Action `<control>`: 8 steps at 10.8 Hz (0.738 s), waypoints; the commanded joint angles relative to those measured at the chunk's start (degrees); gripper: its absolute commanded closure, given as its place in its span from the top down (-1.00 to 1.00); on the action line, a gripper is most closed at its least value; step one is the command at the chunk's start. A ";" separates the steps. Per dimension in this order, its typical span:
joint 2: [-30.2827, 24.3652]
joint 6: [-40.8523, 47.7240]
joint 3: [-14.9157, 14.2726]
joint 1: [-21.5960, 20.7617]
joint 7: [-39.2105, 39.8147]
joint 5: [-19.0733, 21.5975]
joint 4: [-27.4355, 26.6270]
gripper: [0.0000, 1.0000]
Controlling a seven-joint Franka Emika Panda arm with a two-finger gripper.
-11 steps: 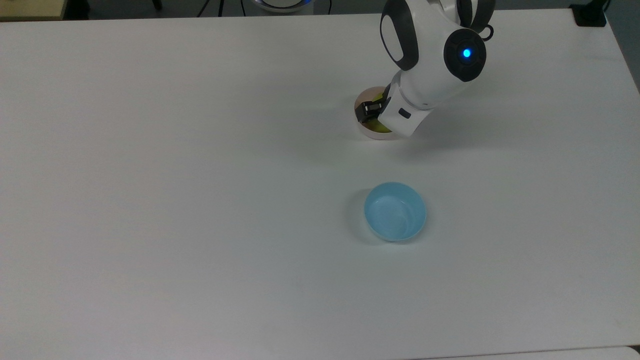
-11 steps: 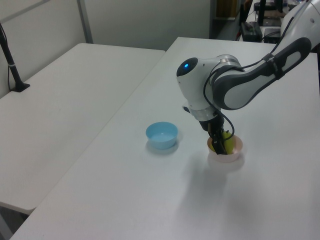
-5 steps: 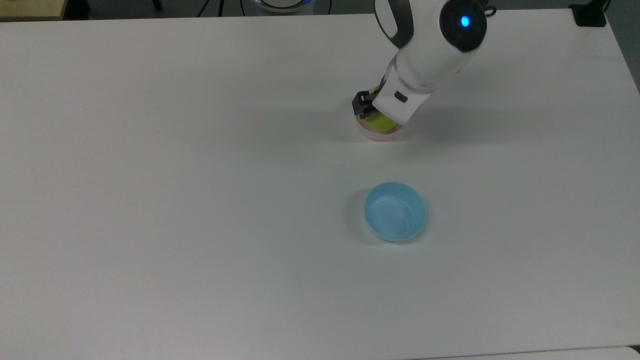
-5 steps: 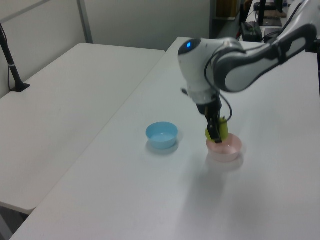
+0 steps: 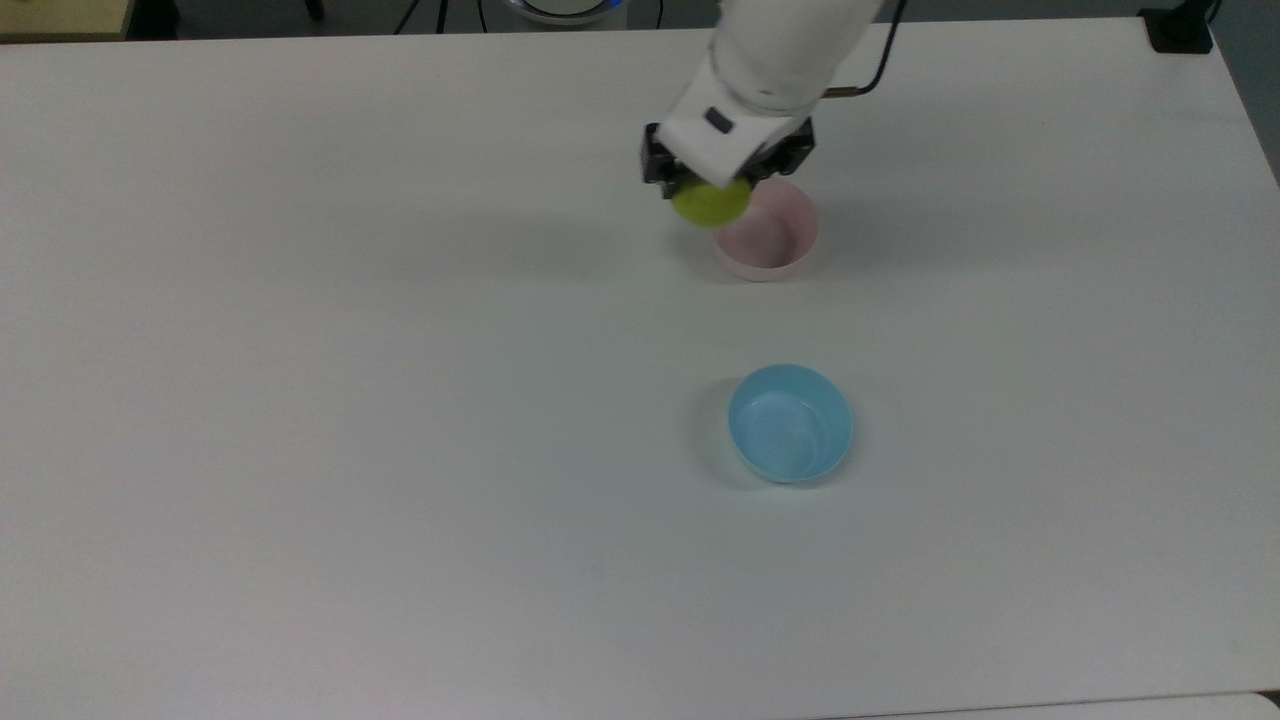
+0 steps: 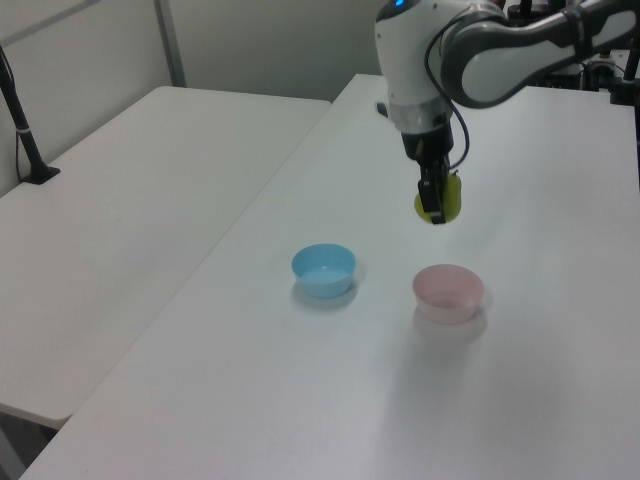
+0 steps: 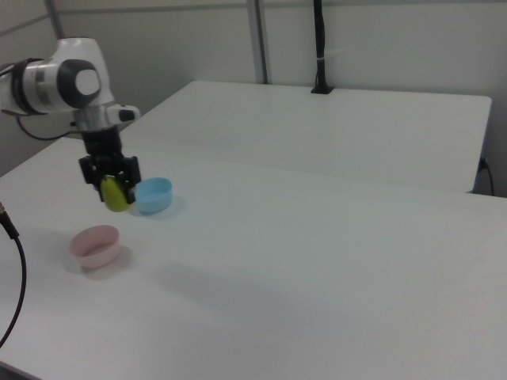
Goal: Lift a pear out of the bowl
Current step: 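Lift the pear up out of the pink bowl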
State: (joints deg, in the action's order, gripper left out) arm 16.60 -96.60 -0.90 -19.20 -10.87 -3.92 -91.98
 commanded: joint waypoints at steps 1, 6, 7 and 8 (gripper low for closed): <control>-0.96 -0.08 -0.15 6.70 3.30 -0.21 -1.36 -0.37; 5.88 -6.66 -0.15 12.79 6.13 -3.35 -1.54 -0.10; 7.20 -7.72 -0.15 12.70 6.13 -3.90 -1.63 -0.05; 8.61 -8.51 -0.15 12.53 6.13 -3.99 -1.63 -0.05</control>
State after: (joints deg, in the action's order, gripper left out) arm 23.57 -103.04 -1.08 -6.03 -5.09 -6.61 -93.20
